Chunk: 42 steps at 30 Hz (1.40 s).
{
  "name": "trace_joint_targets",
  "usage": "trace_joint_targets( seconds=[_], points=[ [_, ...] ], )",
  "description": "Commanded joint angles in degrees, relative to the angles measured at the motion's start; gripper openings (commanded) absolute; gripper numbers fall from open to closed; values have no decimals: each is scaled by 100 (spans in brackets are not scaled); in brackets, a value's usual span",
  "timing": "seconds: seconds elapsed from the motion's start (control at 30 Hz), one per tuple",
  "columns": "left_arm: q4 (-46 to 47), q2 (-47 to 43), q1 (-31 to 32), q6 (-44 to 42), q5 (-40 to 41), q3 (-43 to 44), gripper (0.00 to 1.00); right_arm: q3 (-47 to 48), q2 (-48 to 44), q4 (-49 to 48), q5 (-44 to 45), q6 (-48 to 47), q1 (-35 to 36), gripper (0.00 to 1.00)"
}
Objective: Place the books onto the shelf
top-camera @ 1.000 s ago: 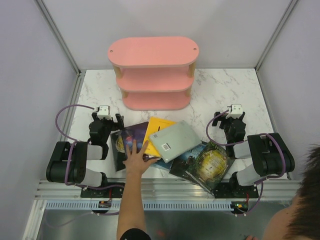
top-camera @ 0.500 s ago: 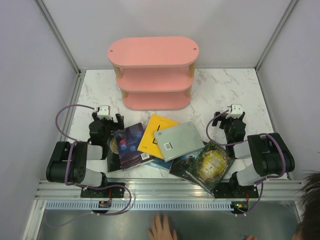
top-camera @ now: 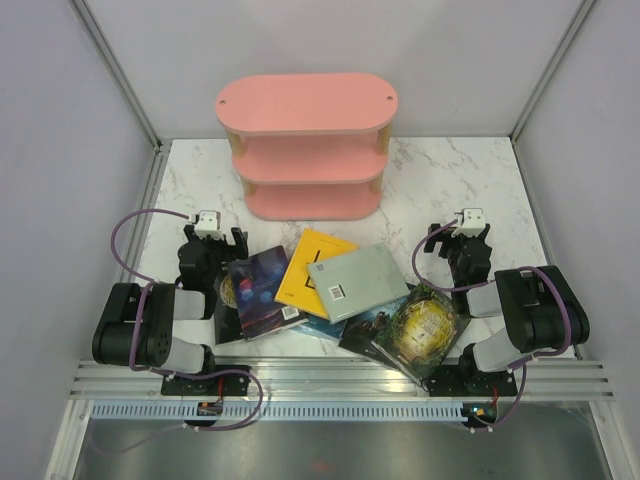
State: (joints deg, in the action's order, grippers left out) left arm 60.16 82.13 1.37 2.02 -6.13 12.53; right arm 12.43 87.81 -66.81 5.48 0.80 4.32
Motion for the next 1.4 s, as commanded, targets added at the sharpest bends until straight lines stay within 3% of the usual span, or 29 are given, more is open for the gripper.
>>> trace_joint_targets(
  seconds=[0.0, 1.37],
  points=[
    [374, -4, 4, -193, 42, 74, 100, 120, -1, -201, -3, 43, -19, 98],
    [374, -12, 4, -193, 42, 74, 100, 155, 26, -157, -39, 113, -98, 98]
  ],
)
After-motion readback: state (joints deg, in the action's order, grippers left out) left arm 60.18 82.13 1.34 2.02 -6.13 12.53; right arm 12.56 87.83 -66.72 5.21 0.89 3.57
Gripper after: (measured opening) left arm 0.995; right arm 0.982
